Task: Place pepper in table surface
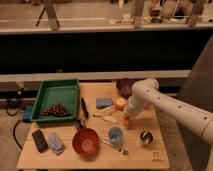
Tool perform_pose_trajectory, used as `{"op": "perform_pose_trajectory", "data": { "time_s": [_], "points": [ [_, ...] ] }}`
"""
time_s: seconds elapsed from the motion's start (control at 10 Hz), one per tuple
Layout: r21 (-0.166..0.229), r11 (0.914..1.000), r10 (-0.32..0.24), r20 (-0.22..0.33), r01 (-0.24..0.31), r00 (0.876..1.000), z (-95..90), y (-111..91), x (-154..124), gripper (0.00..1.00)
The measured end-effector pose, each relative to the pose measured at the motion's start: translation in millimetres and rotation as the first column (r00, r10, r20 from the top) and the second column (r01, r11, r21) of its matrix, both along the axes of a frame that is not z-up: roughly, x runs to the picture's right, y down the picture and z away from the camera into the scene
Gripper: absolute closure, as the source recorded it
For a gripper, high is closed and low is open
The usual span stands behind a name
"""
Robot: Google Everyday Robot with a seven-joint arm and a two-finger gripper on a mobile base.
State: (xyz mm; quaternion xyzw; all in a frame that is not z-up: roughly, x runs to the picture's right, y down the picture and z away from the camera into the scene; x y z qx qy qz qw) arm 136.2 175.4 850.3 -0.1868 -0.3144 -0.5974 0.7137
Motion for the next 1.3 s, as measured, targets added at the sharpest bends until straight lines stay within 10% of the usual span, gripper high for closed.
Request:
{"op": "perform_pose_trajectory", "data": {
  "time_s": [0.4,1.3],
  "points": [
    [-0.009,0.9999,-0.009,-0.009,0.009,1.000,17.5,18.6,7.1,0.96],
    [-0.010,0.9999,-0.010,-0.062,0.010,0.998,19.9,22.3,11.2,0.20]
  ]
}}
